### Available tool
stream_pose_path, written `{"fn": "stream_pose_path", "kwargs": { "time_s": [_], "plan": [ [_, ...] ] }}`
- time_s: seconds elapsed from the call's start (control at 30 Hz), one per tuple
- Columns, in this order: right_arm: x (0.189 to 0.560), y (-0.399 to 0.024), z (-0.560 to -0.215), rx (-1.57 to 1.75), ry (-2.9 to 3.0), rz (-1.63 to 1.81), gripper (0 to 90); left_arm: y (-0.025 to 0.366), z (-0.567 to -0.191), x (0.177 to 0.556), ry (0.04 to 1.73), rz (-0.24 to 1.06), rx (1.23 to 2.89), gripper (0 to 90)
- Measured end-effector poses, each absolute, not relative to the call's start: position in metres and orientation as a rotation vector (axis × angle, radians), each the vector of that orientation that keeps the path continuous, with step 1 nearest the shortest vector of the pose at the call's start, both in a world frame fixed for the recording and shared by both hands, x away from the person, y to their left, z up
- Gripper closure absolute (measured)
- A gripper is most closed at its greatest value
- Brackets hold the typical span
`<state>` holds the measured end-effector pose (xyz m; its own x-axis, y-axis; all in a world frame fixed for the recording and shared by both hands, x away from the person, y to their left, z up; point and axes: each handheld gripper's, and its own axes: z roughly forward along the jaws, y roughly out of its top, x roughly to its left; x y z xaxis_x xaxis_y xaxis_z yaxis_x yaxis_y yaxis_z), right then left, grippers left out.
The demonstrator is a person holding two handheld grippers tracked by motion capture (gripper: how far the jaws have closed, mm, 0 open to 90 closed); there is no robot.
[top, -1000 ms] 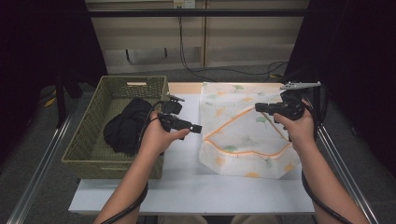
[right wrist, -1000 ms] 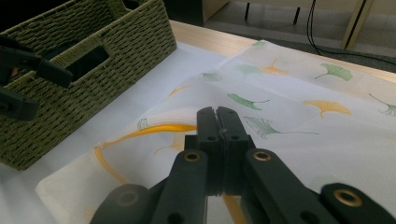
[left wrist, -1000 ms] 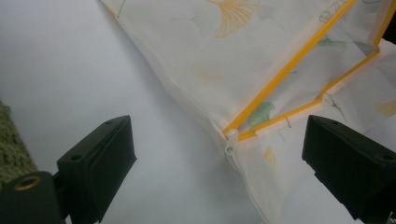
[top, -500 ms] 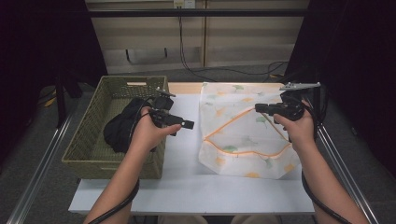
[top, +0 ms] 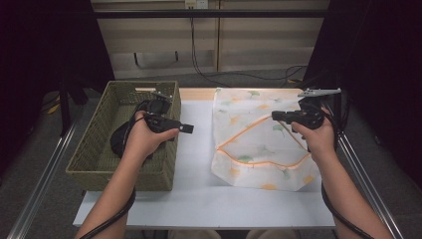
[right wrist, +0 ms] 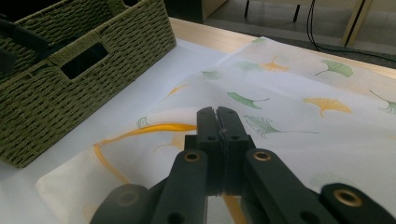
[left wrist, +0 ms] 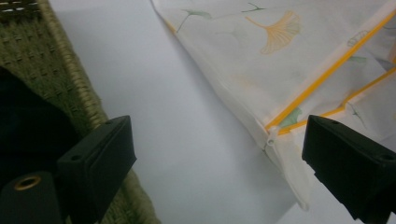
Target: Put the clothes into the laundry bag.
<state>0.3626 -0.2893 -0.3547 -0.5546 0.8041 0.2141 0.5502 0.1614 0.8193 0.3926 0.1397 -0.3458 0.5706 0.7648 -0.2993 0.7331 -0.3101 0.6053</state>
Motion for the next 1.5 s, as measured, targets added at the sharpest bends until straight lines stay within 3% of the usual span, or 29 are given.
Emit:
{"fn": "stream_pose_path", "kwargs": {
  "time_s": [1.5],
  "plan": [
    [0.364,-0.290,-0.356,1.310,2.183,1.322,89.7,0.220,-0.369,0.397,1.364,0.152,2.090,9.1]
  ]
}}
